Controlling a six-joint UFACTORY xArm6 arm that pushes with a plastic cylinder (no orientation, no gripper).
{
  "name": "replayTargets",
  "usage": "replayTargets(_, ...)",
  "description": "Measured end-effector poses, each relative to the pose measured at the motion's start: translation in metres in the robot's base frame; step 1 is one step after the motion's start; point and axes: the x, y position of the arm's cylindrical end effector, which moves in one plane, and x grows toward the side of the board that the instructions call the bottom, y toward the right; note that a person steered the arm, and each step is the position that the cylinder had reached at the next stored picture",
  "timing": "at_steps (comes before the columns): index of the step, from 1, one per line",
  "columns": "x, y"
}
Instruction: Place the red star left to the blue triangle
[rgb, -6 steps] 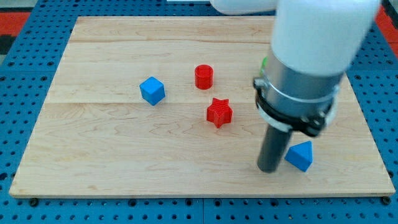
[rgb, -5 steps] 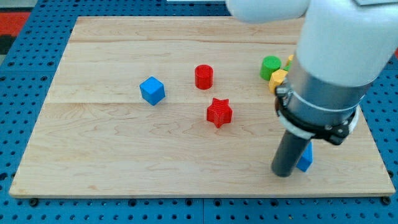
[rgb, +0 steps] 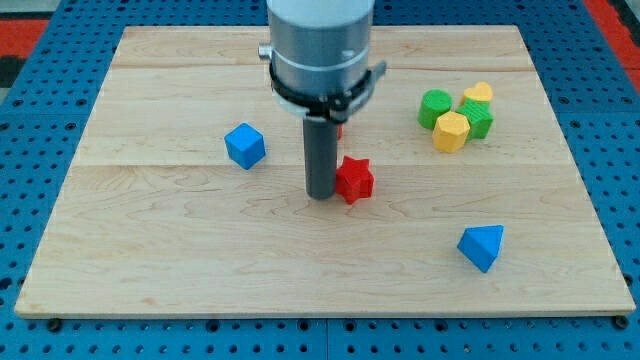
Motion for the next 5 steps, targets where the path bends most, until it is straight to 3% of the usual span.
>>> replayTargets(1, -0.027, 0.020)
replayTargets(3, 0.036, 0.069)
replayTargets(5, 0.057, 0.083)
